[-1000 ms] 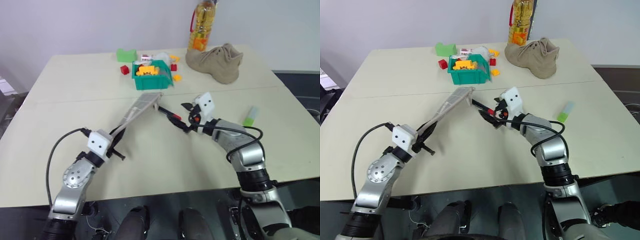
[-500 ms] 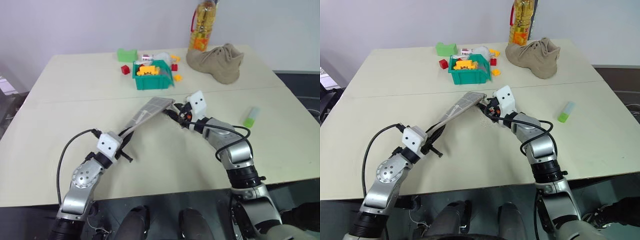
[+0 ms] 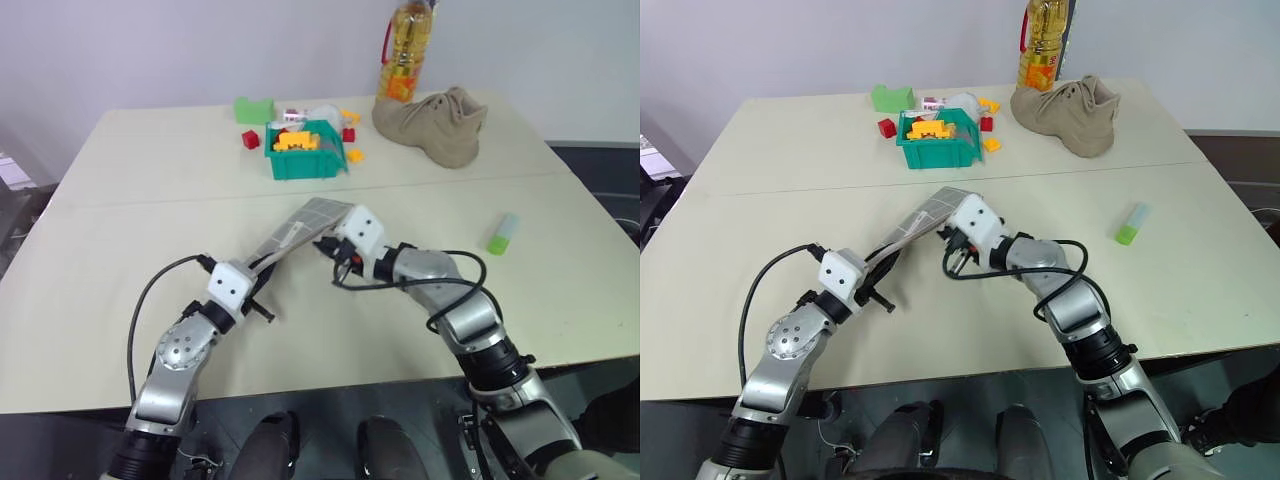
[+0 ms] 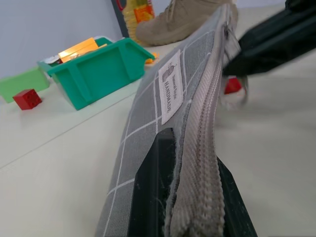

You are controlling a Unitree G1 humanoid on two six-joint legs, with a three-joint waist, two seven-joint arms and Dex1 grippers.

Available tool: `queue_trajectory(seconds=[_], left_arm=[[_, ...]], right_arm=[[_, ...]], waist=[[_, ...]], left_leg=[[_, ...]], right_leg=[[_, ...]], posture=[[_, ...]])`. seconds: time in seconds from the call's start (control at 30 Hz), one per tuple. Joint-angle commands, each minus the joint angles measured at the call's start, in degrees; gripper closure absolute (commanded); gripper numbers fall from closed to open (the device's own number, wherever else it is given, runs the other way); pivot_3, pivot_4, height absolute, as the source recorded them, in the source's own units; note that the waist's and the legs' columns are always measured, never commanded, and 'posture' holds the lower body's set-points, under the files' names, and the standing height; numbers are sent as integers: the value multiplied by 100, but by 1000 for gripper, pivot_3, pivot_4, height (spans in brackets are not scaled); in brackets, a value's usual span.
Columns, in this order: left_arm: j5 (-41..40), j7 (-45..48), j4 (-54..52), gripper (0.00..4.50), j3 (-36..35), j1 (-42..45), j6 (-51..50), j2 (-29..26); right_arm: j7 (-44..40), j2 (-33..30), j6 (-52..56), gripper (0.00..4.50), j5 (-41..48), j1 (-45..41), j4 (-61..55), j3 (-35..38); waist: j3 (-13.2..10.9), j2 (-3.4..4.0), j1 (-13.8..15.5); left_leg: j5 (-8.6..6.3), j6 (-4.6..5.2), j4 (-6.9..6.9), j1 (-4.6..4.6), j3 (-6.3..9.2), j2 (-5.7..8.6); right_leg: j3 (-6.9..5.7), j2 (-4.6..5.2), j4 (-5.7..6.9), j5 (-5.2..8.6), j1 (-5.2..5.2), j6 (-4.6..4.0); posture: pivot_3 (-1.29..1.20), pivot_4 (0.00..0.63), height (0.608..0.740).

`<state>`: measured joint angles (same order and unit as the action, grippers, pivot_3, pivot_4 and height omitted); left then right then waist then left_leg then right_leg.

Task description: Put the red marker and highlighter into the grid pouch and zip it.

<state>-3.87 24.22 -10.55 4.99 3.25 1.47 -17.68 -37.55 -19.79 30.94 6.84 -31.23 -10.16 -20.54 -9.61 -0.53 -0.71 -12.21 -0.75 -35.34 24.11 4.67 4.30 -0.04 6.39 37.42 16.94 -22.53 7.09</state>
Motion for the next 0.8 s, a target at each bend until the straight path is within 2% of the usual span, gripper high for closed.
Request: queue_trajectory(seconds=[0.03, 0.3, 0.4, 0.6, 0.7, 0.8], left_arm=[[115, -124, -222, 4500, 171, 226, -165, 172], [243, -434, -138, 4500, 151, 573, -379, 504], [308, -557, -176, 4500, 9, 648, -356, 466], [358, -609, -213, 4500, -467, 504, -264, 13], [302, -524, -163, 4500, -803, 370, -183, -347], [267, -439, -42, 4500, -975, 340, -126, -606]], right_arm=[[-331, 117, 139, 4433, 76, -85, -690, -466], [-549, 394, 380, 4433, 187, -354, -640, -643], [-633, 320, 410, 3573, 253, -371, -590, -494], [-116, -13, 262, 532, -5, -432, 170, 366], [486, -28, 75, 532, -218, -643, 1132, 828], [631, -37, -62, 532, -390, -850, 1940, 886]], waist=[[0, -1, 14], [-1, -3, 10], [-1, -3, 13], [0, -3, 6], [0, -3, 5], [0, -3, 2]], left_leg=[[0, 0, -1, 0, 0, 0], [1, -2, -5, 0, 4, 1], [1, -2, -5, 0, 4, 1], [1, -2, -4, 0, 3, 1], [2, -4, -2, 0, 2, 1], [3, -6, 2, 0, 1, 0]], right_leg=[[0, 0, 0, 0, 1, 0], [-4, -1, 0, 0, 3, 0], [-4, 0, 0, 0, 3, 0], [-3, -1, 1, 0, 2, 0], [-2, -2, 1, 0, 0, 0], [-2, -1, 1, 0, -3, 0]], posture=[[0, 150, 740], [0, 150, 740], [0, 150, 740], [0, 150, 740], [0, 150, 740], [0, 150, 740]])
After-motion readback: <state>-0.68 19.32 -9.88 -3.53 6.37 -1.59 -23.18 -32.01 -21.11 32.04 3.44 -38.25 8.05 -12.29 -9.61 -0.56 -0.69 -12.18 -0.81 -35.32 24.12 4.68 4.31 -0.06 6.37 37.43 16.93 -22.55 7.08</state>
